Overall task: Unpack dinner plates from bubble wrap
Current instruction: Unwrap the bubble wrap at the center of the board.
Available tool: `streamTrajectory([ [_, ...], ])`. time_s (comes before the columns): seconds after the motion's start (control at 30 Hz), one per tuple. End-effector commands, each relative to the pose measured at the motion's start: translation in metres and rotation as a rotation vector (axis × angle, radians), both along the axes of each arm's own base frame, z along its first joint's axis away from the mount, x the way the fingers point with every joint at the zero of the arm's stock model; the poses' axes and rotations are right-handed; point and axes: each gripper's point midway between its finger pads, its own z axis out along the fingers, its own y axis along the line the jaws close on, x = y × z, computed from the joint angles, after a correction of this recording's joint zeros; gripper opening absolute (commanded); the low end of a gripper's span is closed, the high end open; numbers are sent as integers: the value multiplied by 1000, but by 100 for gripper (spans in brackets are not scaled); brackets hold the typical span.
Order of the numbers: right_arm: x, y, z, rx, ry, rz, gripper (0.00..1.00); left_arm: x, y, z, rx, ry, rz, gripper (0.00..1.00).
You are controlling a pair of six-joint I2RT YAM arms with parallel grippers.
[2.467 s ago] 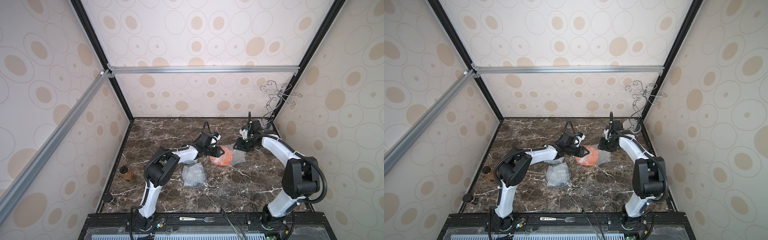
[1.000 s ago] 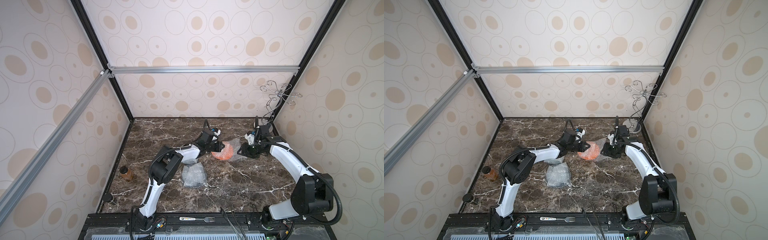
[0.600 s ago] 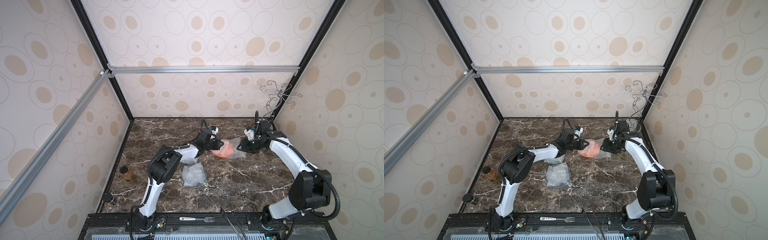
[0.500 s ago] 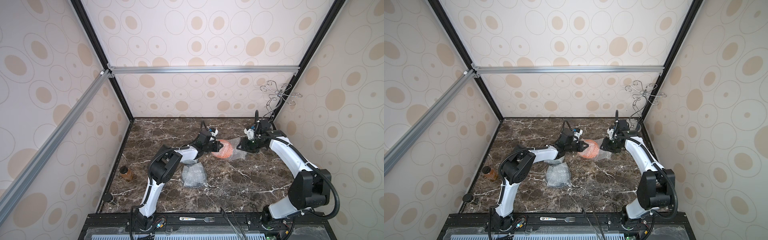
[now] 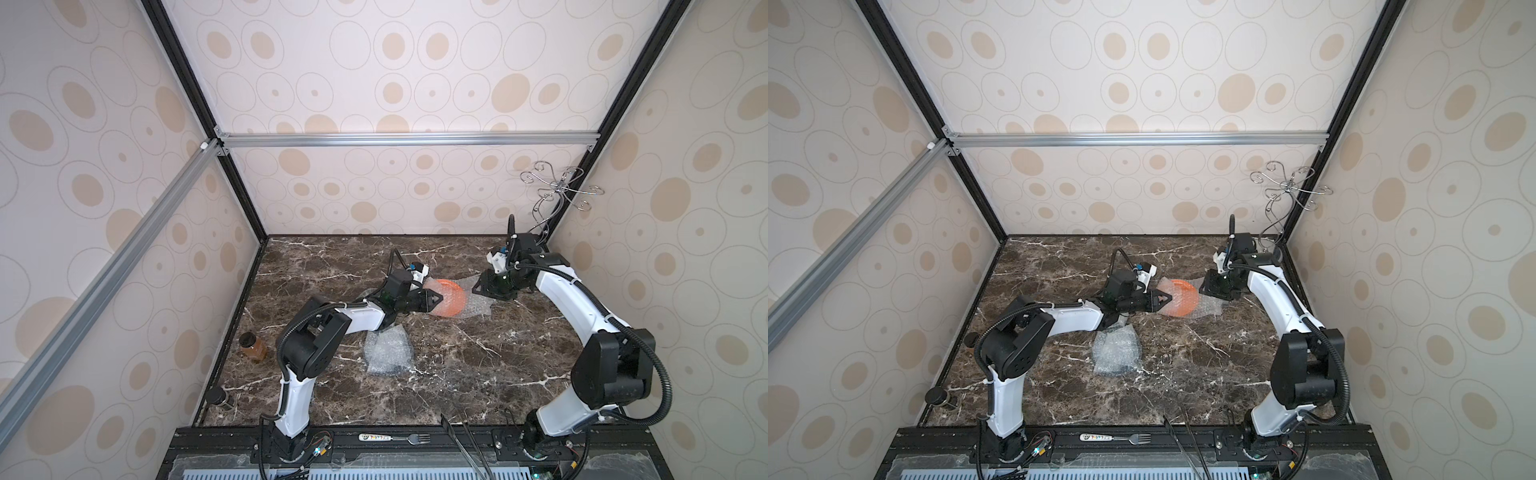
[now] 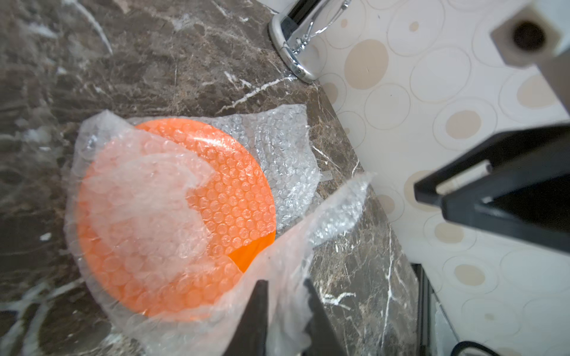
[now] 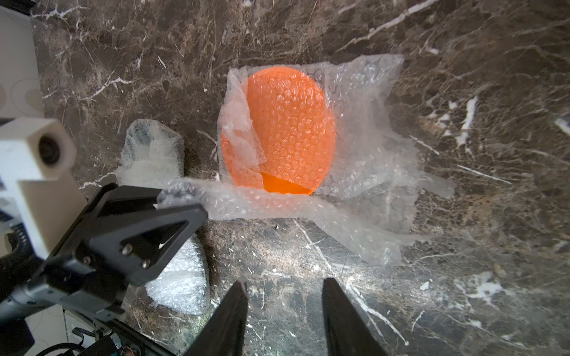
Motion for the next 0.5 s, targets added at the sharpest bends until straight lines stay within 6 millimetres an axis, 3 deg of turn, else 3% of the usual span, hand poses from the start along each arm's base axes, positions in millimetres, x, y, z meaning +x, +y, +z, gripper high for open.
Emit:
streamTrajectory([
  [0.0, 7, -1, 0, -34, 16, 13, 43, -9, -2, 22, -46, -38, -16, 42],
  [0.1, 18, 1, 0, -36, 16, 19, 43, -17, -1, 23, -52, -32, -27, 51],
  [0.3, 39, 14, -8, -30, 23, 57, 43, -38, -5, 28, -73, -19, -64, 55],
  [0.47, 37, 32, -24, -33, 62, 97, 42, -51, -4, 32, -90, -4, -79, 56],
])
